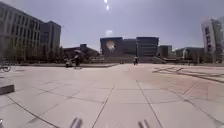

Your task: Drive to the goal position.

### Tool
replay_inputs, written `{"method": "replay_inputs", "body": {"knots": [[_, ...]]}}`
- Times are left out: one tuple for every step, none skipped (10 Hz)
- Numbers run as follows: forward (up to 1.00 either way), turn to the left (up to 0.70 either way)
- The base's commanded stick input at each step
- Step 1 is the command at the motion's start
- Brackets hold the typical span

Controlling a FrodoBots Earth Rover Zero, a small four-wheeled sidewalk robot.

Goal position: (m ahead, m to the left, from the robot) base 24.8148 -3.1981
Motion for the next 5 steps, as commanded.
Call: {"method": "replay_inputs", "body": {"knots": [[0.7,0.0],[0.7,0.0],[0.7,0.0],[0.7,0.0],[0.7,0.0]]}}
